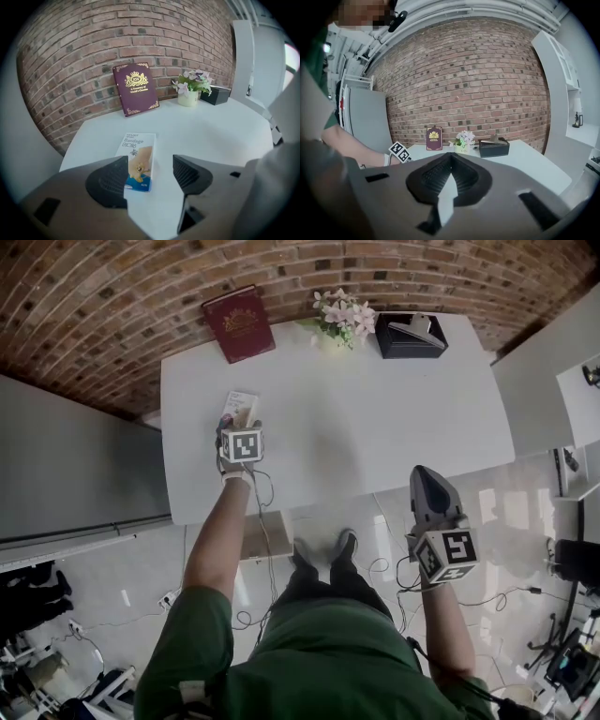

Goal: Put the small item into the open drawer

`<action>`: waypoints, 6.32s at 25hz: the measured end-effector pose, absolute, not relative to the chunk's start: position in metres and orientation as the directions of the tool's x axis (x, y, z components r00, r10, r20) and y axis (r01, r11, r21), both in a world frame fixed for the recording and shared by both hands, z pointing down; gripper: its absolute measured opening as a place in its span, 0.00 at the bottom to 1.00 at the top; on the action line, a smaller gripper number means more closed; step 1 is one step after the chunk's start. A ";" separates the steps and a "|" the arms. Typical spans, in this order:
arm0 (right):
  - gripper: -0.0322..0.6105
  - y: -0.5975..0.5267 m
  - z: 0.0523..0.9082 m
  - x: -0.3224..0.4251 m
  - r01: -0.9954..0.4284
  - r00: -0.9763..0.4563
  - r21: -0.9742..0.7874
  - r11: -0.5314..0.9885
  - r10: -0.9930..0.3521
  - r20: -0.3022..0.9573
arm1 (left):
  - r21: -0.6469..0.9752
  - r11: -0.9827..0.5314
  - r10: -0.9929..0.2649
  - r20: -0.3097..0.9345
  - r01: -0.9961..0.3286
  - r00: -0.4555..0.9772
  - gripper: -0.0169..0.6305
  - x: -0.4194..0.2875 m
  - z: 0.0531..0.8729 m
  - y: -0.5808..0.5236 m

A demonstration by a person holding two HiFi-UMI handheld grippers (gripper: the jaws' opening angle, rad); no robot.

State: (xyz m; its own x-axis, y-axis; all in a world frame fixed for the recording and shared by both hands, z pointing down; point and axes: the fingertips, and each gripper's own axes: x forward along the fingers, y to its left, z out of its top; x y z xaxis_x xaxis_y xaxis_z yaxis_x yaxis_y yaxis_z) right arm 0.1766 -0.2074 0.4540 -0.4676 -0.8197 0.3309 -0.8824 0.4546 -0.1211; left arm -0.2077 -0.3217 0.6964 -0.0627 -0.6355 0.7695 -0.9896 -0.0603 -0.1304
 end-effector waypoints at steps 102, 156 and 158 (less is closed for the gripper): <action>0.05 -0.078 0.607 -0.046 -0.546 -0.767 -0.245 0.801 -0.360 0.532 | 0.064 0.162 -0.509 0.860 -0.985 -0.028 0.62 -0.254 0.913 0.010; 0.05 -0.135 0.521 -0.079 -0.523 -0.827 -0.245 0.816 -0.417 0.377 | 0.222 0.152 -0.707 0.706 -0.963 0.051 0.29 -0.233 0.697 -0.018; 0.05 -0.143 0.501 -0.076 -0.525 -0.830 -0.231 0.819 -0.433 0.351 | 0.195 0.138 -0.763 0.647 -0.971 0.021 0.22 -0.236 0.652 -0.031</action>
